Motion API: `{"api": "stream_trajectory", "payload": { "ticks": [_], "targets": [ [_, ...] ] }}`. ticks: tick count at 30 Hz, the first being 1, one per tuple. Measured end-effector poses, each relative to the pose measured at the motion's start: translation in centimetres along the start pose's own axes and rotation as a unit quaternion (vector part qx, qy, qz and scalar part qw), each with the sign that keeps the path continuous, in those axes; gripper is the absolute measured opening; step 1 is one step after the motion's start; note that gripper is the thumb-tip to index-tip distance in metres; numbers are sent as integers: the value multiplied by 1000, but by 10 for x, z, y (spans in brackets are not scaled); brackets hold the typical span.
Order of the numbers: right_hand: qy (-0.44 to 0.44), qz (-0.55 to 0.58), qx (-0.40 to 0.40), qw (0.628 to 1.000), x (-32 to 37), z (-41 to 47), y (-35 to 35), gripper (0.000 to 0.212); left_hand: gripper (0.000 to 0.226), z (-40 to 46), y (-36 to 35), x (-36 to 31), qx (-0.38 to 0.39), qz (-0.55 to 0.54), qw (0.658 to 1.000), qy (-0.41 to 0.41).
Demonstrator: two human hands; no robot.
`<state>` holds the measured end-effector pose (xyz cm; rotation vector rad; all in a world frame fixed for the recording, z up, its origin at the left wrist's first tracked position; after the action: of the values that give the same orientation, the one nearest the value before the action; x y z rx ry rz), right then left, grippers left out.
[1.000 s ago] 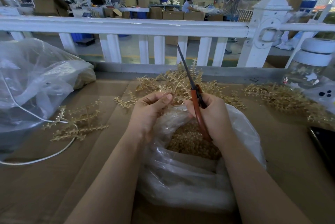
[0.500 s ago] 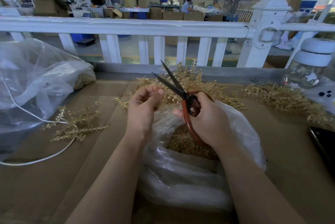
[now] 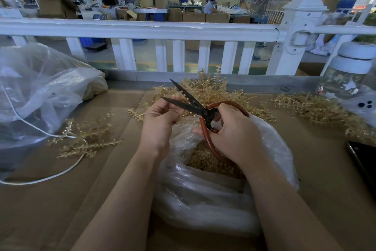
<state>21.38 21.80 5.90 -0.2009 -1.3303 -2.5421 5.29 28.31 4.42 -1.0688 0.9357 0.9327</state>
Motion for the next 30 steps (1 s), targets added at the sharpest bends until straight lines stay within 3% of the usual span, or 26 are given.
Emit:
{"api": "stream_trajectory", "payload": {
  "ticks": [13, 20, 24, 30],
  "targets": [
    [-22, 0, -7, 1000, -3, 2, 2, 71, 15, -2, -8, -8, 43, 16, 998, -35],
    [-16, -8, -25, 1000, -2, 2, 6, 75, 11, 0, -8, -4, 50, 10, 999, -15],
    [-14, -11, -29, 999, -2, 1, 8, 75, 37, 0, -8, -3, 51, 0, 999, 2],
    [-23, -11, -13, 1000, -5, 2, 6, 78, 23, -1, -9, -3, 61, -9, 998, 10]
  ]
}}
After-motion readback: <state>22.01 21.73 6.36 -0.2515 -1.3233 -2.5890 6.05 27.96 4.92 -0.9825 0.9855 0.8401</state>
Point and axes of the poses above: each hand's wrist, its own z-axis towards the middle knuckle, its own y-axis out of the back of the hand, x = y × z, the point moved 9 cm from there along z, towards the middle knuckle, and after that the axes turned 7 degrees about y, right-handed, at the moved point
